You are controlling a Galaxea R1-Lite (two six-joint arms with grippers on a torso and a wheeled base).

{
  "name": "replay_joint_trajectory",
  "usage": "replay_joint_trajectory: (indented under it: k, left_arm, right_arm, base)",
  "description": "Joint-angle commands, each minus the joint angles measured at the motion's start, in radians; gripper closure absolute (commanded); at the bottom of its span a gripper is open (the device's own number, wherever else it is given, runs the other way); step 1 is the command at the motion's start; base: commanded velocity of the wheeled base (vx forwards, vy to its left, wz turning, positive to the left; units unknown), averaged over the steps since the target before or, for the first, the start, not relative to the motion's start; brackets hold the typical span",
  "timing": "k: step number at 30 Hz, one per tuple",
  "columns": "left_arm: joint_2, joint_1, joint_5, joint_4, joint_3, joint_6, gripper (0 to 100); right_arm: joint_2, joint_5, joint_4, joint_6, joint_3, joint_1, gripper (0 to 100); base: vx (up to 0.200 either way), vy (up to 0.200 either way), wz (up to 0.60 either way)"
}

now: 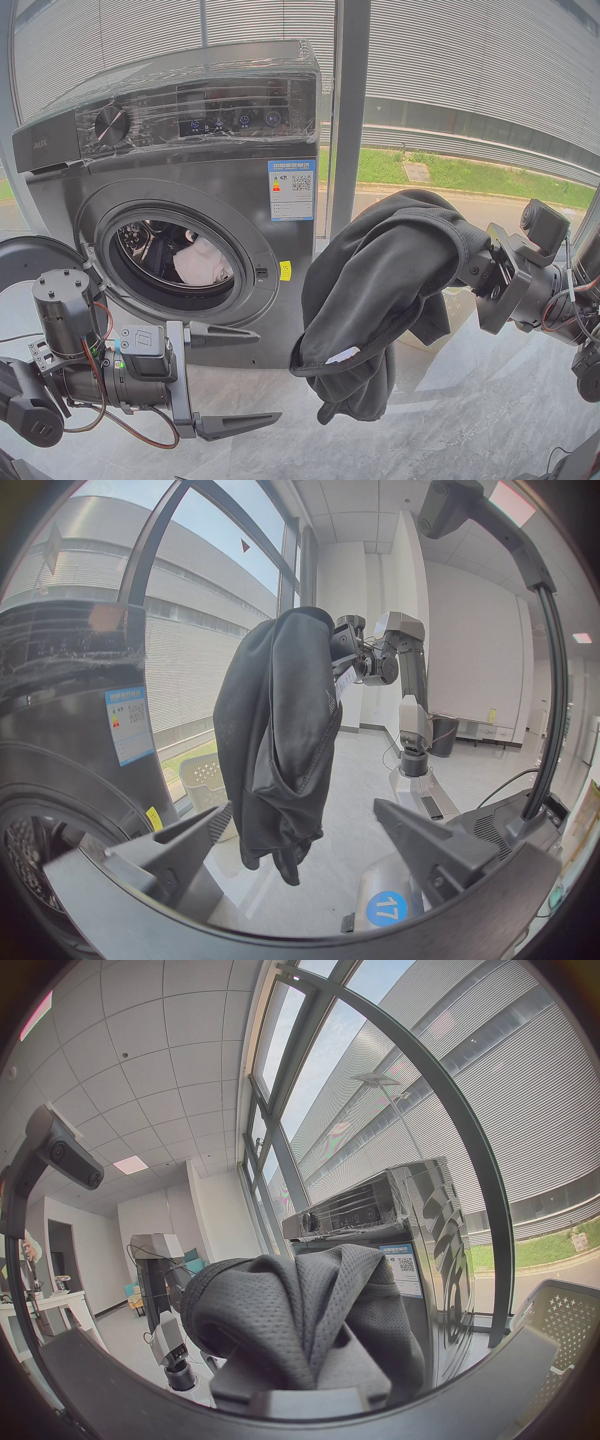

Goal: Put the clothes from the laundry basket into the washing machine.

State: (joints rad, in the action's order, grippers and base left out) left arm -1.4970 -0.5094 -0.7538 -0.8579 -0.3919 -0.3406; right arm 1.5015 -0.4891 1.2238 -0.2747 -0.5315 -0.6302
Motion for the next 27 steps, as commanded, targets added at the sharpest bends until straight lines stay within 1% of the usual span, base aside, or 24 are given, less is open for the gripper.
replay_joint_trajectory:
  k: [1,5,8,11,18,23,27]
  left_arm:
    - [-0.029,-0.015,-0.001,-0.004,-0.039,-0.001,0]
    - [-0.045,-0.037,-0.002,-0.007,-0.056,0.0,0]
    - [-0.065,-0.038,-0.002,-0.013,-0.067,0.002,0]
    - [-0.1,-0.04,-0.004,-0.038,-0.108,0.006,0]
    - [-0.135,-0.089,-0.004,-0.043,-0.174,0.011,0]
    - [-0.181,-0.09,-0.001,-0.044,-0.179,0.009,0]
    - [-0.207,-0.084,0.008,-0.044,-0.209,0.011,0]
  right_arm:
    - [0.003,0.0,0.0,-0.015,-0.018,0.0,100]
    - [0.006,0.001,0.0,-0.023,-0.025,0.0,100]
    - [0.008,0.001,0.0,-0.023,-0.025,0.0,100]
    - [0.008,0.0,0.0,-0.023,-0.025,-0.003,100]
    - [0.029,0.0,0.0,-0.023,-0.038,-0.025,100]
    - [0.045,0.001,0.0,-0.024,-0.071,-0.032,100]
    - [0.045,0.001,0.0,-0.024,-0.07,-0.043,100]
  base:
    - [0.0,0.0,0.0]
    - [0.0,0.0,0.0]
    - [0.0,0.0,0.0]
    - [0.0,0.0,0.0]
    - [0.0,0.0,0.0]
    - [0.0,0.0,0.0]
    - [0.0,0.0,0.0]
